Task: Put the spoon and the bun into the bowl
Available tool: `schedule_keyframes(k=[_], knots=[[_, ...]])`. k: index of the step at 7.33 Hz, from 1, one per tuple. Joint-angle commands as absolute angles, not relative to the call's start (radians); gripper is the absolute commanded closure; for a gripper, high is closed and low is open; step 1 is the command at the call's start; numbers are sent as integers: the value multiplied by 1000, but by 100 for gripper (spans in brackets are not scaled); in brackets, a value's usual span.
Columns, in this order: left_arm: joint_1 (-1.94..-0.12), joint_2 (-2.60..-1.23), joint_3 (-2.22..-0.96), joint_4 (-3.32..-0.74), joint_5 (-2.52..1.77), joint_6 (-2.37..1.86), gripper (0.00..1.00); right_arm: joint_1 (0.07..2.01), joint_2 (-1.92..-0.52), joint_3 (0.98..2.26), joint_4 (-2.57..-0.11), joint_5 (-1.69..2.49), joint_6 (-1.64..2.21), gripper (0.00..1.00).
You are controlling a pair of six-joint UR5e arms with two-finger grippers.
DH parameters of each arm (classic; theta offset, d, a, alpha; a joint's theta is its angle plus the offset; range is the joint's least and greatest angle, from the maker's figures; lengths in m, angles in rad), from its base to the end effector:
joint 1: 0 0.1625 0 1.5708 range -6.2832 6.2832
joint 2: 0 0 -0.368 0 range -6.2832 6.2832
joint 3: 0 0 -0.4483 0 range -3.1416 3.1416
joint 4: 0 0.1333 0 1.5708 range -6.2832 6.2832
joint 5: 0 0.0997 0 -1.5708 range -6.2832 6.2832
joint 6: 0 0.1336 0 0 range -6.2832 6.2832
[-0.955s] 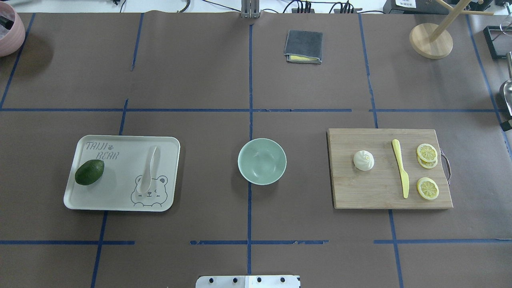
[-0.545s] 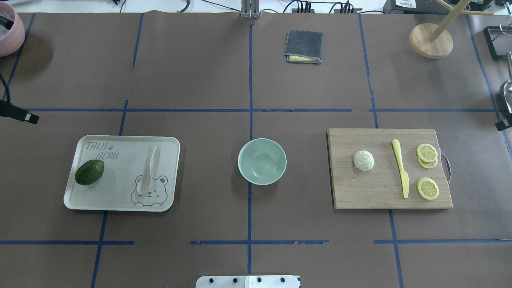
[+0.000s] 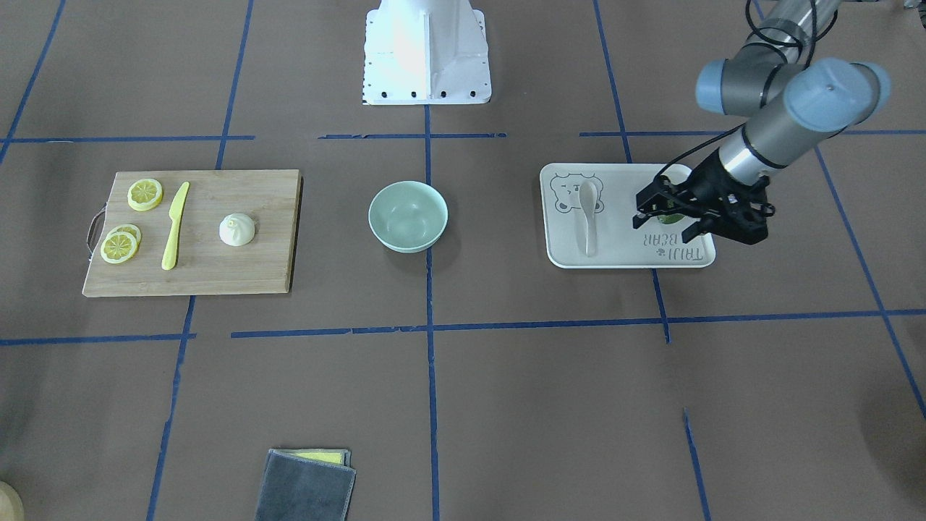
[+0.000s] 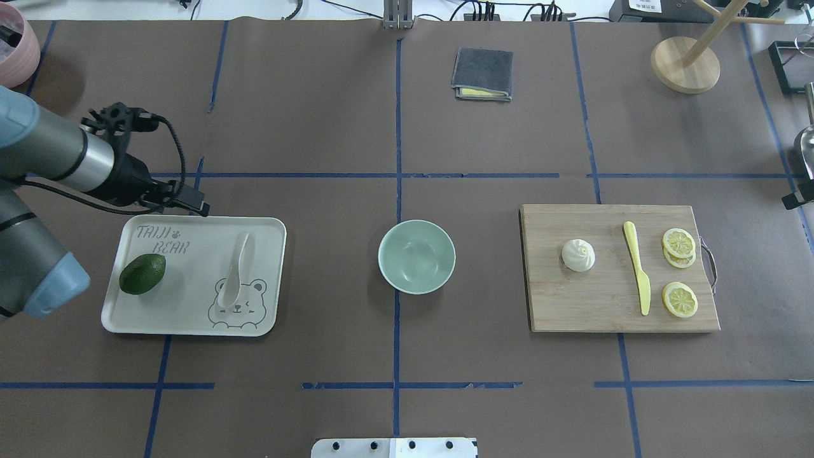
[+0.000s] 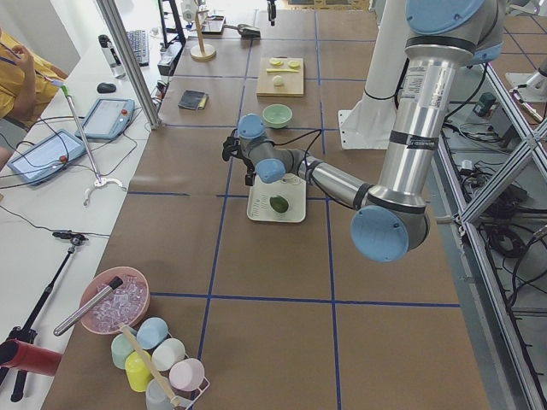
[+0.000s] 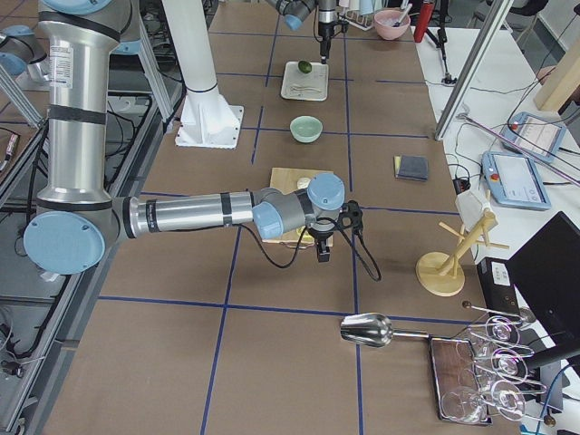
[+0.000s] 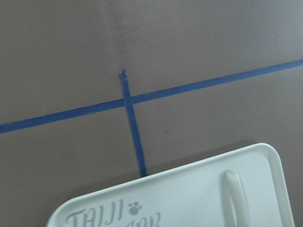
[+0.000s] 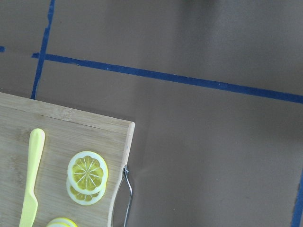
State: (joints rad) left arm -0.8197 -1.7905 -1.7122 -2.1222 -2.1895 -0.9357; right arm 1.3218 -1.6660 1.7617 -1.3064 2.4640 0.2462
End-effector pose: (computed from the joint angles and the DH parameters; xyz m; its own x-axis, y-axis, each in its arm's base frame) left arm 0.4005 -0.5108 0.3510 0.5036 0.1688 -0.8473 -0.0204 0.9828 0.1837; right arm -0.1033 -0.5248 0.5293 0.5799 -0.1868 0.7930 0.0921 0.9821 0.1640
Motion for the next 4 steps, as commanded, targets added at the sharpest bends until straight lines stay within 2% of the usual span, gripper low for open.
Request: schedule_keyframes(k=[1,4], knots=[[-759,-1821,-1691,-2111,-2125,-985,0,1321,-1667,1761,-1305,2460,245,0],[-642,-1897,-1675,-1972,-1977,-1012,2,1321,-1672,1756,-1308,2467,247,0]])
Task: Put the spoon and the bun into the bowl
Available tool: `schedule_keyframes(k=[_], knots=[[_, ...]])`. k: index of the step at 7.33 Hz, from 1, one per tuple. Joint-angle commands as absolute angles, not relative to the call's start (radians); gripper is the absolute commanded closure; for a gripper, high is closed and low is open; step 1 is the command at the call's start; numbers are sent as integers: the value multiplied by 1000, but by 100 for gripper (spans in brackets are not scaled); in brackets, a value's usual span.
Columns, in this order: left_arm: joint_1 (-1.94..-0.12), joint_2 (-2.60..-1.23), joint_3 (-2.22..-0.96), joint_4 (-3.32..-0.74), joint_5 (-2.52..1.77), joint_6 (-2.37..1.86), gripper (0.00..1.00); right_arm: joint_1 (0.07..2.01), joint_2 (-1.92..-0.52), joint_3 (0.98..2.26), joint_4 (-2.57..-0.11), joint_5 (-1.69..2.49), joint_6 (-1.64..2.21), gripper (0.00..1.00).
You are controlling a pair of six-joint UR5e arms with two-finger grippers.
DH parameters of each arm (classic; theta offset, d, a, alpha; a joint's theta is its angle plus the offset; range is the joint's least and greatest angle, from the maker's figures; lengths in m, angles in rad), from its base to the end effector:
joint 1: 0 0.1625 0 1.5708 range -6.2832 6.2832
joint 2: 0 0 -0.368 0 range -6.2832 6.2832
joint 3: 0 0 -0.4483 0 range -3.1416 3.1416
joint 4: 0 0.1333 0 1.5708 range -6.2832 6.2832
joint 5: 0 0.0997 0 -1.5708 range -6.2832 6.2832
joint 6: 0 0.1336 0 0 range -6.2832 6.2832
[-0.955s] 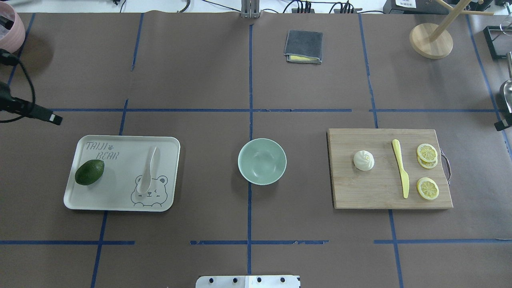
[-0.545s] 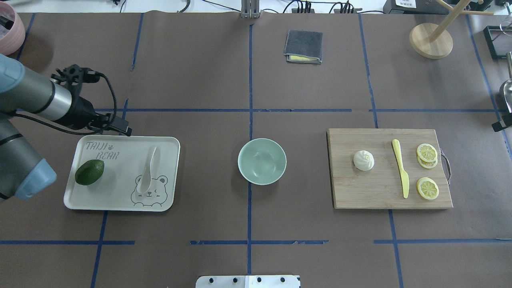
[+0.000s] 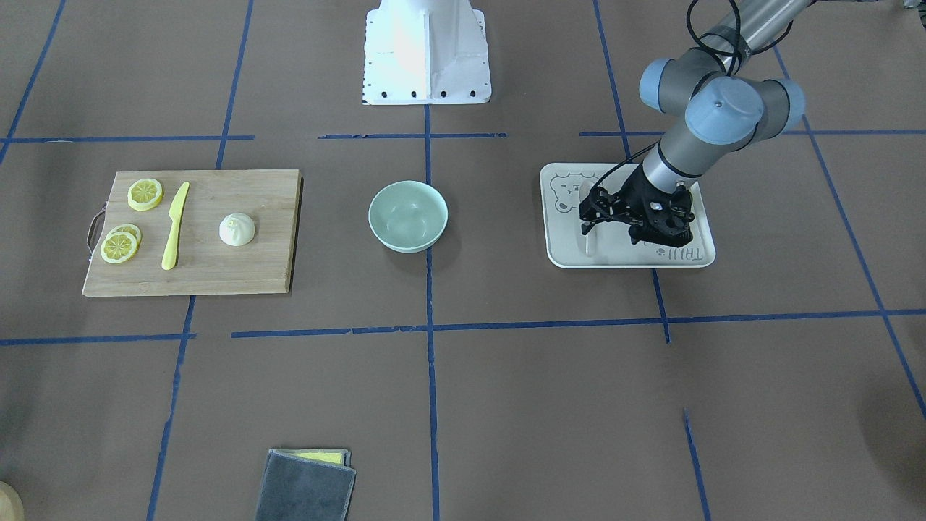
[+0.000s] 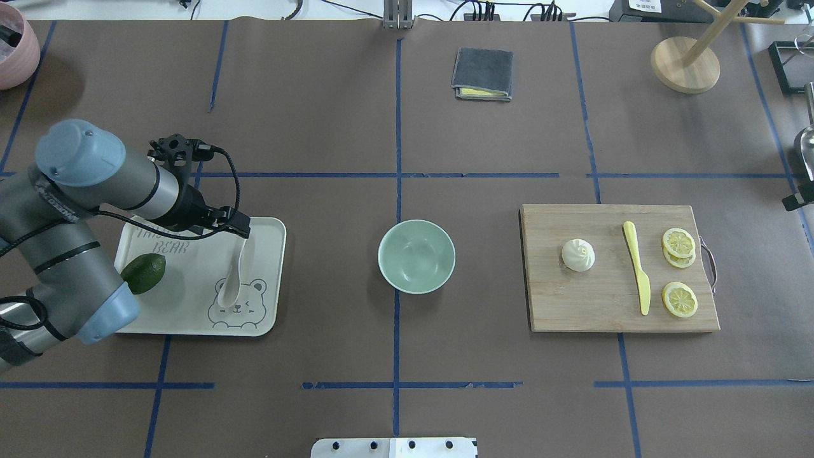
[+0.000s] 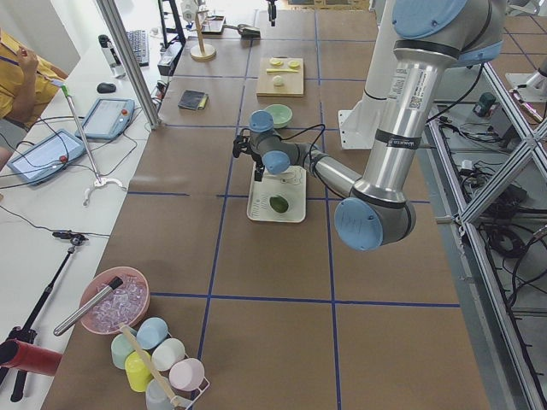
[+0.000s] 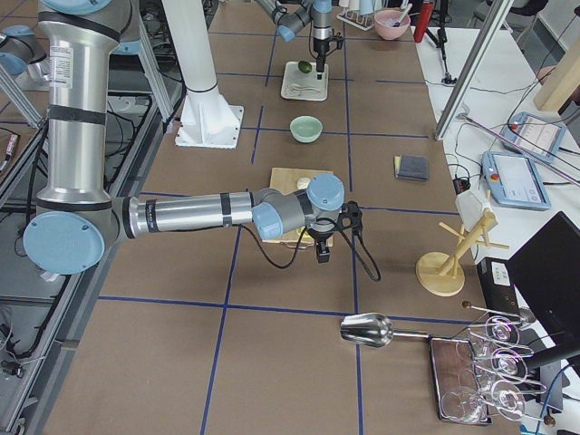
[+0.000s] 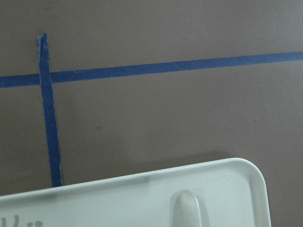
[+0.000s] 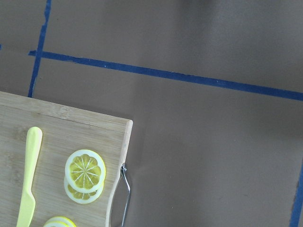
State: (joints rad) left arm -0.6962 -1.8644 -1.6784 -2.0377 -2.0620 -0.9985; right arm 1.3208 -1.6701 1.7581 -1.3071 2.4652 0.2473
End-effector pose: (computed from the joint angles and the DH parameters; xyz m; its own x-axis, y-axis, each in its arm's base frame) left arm 0.4717 -0.4859 0.3397 0.5735 0.1430 -0.8066 -0.0253 0.9873 0.1570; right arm -0.1035 -0.5231 0.5335 0.5805 -0.1799 0.7942 0.0930 0.9836 0.1548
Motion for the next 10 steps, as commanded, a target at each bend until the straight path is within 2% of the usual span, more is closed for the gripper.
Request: schedule_keyframes(k=[1,4,6,7,10], knots=[[-635,-1911,-1677,-1929,-1965,-1011,7,1321,-1677,1755,-1307,2462,245,0],[-635,-1904,-1678,-1927,-1962,-1009,37,1321,-1674,1756,-1307,2447,241,0],[-635,-1898,-1678,-1925,-1962,-1008,45,1321,-1672,1758,-1307,2447,239,0],[-634,-1899,-1681,-1925,-1962,-1009,64,1321,-1674,1758,-1307,2447,239,0],[-634,-1907,-1690,-1898,-1965,-1011,100,1321,-1672,1763,-1308,2447,245,0]])
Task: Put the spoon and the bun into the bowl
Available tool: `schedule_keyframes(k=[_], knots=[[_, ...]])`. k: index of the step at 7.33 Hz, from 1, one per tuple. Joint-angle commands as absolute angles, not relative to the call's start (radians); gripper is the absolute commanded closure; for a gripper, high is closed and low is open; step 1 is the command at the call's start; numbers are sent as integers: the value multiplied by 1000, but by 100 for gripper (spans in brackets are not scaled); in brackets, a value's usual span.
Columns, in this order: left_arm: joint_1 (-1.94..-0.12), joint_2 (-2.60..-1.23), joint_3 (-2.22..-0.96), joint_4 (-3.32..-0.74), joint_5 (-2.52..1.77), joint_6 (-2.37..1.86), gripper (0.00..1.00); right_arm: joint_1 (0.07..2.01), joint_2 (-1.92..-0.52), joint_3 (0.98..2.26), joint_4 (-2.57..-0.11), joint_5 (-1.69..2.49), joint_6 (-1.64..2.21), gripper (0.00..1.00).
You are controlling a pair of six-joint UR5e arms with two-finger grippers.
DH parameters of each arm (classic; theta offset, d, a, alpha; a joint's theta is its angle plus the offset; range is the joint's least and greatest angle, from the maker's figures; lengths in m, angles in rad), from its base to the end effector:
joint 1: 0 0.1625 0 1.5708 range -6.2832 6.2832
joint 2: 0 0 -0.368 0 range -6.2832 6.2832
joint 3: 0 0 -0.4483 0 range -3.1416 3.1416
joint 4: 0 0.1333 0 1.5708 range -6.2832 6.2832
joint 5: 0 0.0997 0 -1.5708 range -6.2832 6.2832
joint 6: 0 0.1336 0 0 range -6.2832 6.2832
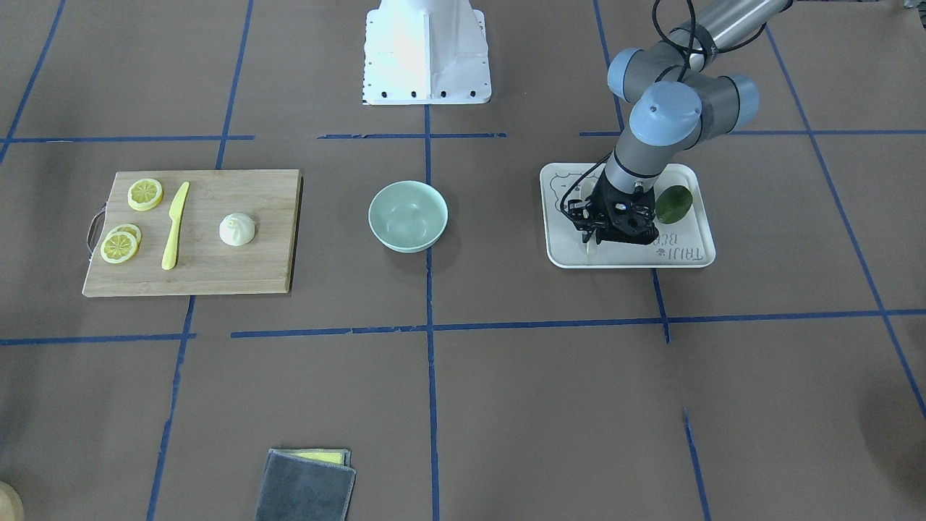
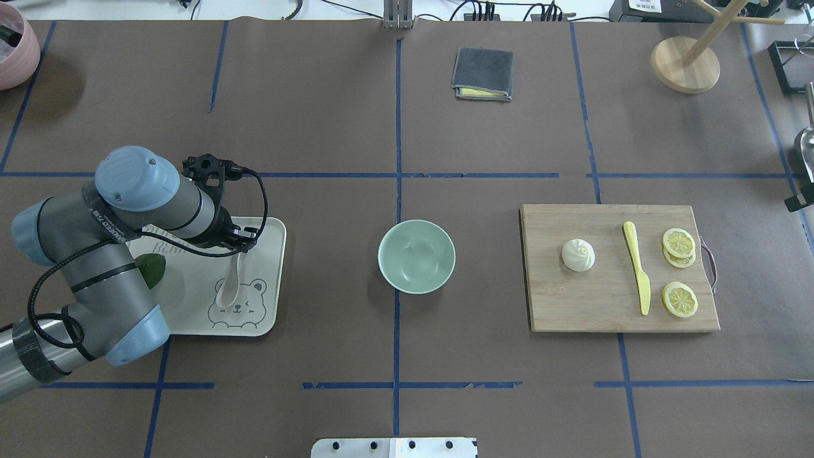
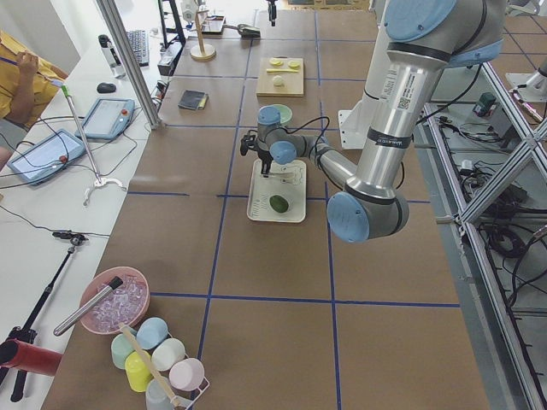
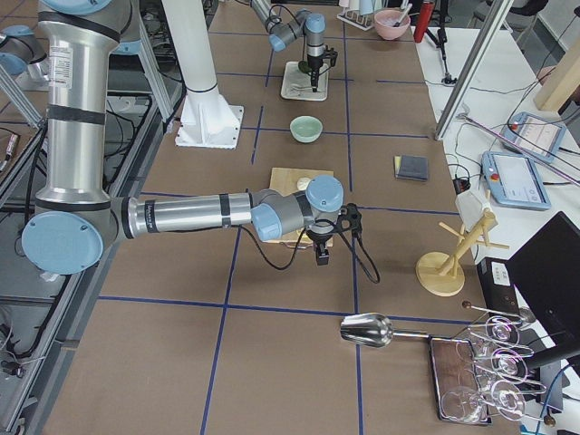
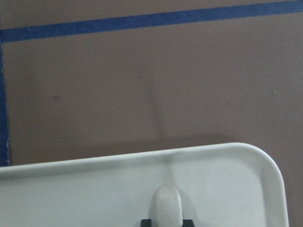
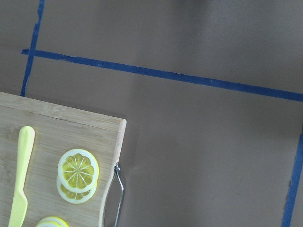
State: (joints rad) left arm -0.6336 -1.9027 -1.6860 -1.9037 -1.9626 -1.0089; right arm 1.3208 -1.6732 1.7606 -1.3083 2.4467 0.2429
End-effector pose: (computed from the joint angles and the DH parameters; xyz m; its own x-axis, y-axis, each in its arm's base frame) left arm 0.5008 -0.4700 0.3343 0.6611 0.1254 -0.7398 -0.0253 0.9891 0.1450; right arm -0.1019 -0.5230 0.5356 0.5949 -0.1825 0.7828 0.0920 0.9829 0.1592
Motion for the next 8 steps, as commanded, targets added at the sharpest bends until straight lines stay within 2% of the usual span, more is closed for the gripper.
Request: schedule_keyframes(k=[1,3,4,6,7,8], knots=[[-634,-1911,-1718,-1864,-1965,-1011,100,1321,-1672,1764,-1308,2448,245,0],[-635,-1995,-1817,-1728,-1968,-1015,100,1321,-1663,1764,-1308,2450,247,0],[-626,-2078,-1787,-1729,-1973,-1082,100,1321,-1658,1761,-1310,2448,247,0],[-583,-2268,-1641,-1733,-1965,-1408,100,1321,-1654,1756,-1316,2450,247,0],[-556,-2340,-1575,-1735,-1901,-1552,100,1321,-1655,1758,-1315,2448,247,0],[-548,-2358,-1565,-1735,-1870,-1599,100,1321,-1660,1753,-1315,2448,247,0]])
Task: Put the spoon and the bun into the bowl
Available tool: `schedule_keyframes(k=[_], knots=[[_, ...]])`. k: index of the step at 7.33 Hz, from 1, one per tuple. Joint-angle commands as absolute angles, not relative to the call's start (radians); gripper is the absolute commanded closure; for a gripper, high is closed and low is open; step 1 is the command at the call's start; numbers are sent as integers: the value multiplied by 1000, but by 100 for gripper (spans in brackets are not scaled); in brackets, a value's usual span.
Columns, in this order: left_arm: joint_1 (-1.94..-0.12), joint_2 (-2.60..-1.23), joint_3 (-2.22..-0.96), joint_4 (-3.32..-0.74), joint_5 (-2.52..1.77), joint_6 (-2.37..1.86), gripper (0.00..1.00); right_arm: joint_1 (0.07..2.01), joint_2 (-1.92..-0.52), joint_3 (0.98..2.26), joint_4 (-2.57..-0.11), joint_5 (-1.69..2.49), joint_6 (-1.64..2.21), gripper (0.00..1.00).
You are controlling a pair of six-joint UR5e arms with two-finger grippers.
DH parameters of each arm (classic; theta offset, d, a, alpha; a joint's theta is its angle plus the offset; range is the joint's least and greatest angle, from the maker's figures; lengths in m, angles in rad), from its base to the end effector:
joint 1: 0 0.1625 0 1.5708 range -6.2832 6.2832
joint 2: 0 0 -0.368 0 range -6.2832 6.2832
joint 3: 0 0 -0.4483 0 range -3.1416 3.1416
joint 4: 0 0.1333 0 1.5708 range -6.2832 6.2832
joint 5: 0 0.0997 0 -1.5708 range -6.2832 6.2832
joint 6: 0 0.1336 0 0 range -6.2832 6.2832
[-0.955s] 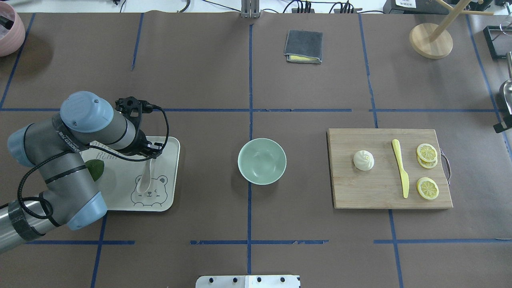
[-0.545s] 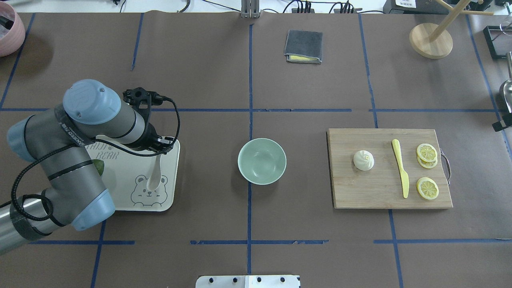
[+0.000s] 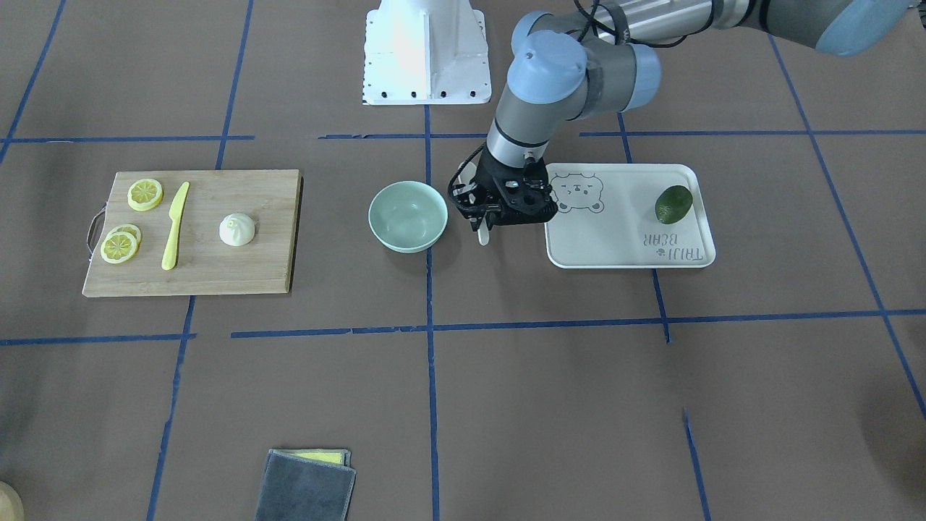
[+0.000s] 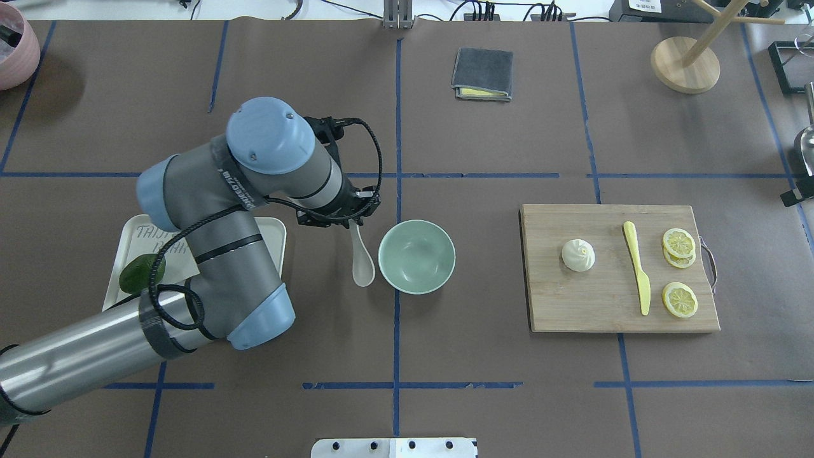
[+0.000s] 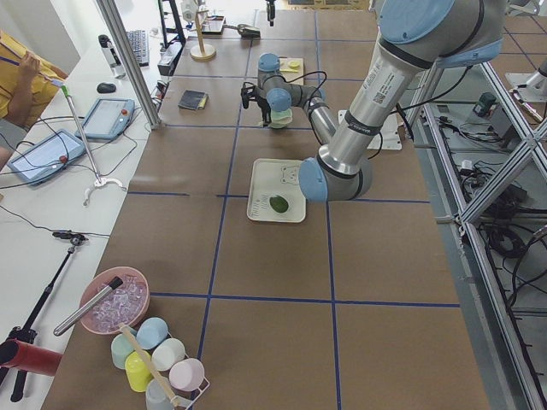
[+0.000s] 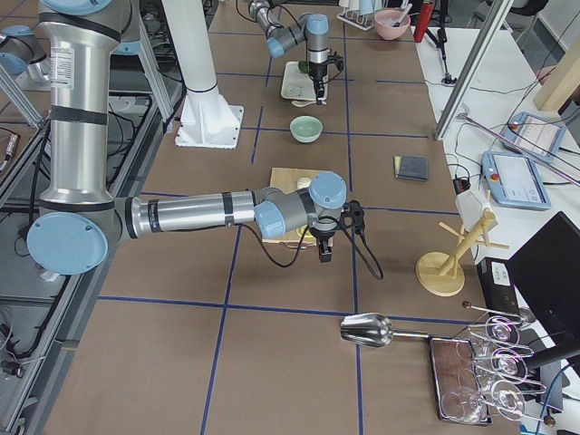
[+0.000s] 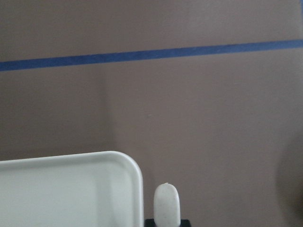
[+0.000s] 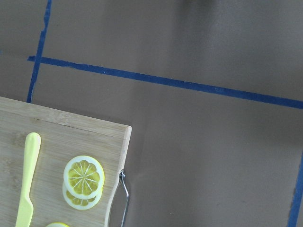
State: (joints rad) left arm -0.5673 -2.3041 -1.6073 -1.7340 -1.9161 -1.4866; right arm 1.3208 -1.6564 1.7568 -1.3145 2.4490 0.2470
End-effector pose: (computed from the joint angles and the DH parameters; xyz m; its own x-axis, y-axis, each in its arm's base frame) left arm 0.5671 -0.4658 0.1186 0.5236 -0.2398 -0.8175 0.2331 0.9633 -0.1333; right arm -0.1035 -0.5286 0.5293 0.5921 -0.1837 0.7846 0.0898 0.9827 0.1623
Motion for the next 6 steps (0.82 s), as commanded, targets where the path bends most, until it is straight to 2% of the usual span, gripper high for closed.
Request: schedule_keyframes(k=[1,4,5,6], knots=[[-548,-2374,-1562,-1739,-1865,-1688,100,1321,-1660,1753,-1315,2456,250,0],[-539,-2378,-1562,-1744,-1774,-1726,100,1321,-1663,1753,-1312,2453,264,0],[-522,-2370,-1566,-1744,-1772,-1711,81,1321,-1663,1753,-1312,2453,265,0],[-520,-2358,-1572,-1758,-1773,-1662,54,1321,-1663,1752,-1312,2453,270,0]])
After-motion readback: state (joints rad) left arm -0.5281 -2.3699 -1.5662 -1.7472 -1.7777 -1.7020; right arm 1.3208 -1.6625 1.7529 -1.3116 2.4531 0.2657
